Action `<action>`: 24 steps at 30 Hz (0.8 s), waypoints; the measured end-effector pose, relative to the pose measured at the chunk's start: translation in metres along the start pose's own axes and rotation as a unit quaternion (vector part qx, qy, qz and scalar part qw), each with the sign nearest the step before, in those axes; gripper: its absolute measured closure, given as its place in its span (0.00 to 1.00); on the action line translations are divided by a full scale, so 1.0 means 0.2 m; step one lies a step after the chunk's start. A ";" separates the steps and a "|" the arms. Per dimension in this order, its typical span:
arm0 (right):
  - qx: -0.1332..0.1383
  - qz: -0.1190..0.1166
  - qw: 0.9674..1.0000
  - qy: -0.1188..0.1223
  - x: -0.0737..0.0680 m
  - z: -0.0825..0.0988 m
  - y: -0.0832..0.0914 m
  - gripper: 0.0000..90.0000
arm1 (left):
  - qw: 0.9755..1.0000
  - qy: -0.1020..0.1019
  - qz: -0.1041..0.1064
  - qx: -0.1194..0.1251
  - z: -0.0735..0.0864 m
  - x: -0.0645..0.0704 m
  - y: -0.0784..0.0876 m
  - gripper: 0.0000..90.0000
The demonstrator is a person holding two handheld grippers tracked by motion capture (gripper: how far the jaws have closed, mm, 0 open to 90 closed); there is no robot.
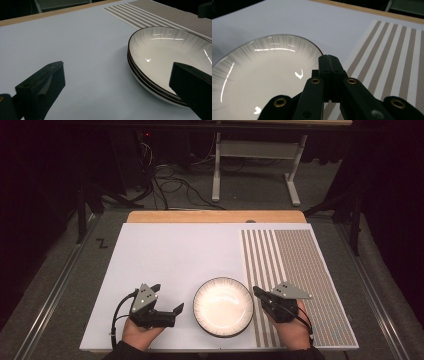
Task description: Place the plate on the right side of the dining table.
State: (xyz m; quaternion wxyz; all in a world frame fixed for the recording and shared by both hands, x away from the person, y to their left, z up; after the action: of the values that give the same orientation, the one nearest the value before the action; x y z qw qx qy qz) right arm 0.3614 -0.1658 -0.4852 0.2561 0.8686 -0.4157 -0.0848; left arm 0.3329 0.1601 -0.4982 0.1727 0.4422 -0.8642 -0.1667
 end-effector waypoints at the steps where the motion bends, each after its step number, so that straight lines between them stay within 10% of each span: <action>1: -0.003 -0.001 1.000 -0.001 0.00 0.01 0.00 1.00 | 1.000 0.000 0.000 -0.001 0.00 0.00 0.00 0.01; 24: -0.043 -0.005 0.999 0.010 -0.02 0.12 -0.04 1.00 | 1.000 0.002 0.005 -0.003 0.01 0.01 -0.01 0.01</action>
State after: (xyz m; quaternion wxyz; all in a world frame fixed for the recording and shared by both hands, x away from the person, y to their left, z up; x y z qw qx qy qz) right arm 0.3557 -0.1663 -0.5099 0.2973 0.8595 -0.4049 -0.0948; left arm 0.3329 0.1567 -0.5003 0.1771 0.4381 -0.8652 -0.1677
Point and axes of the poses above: each handheld gripper's, and its own axes: y roughly backward along the jaws, z roughly out of its underside, x roughly to its right, the point moved 5 cm from there along -y, roughly forward along the jaws, and after that the axes turned 5 degrees about y, right-handed, at the moved point
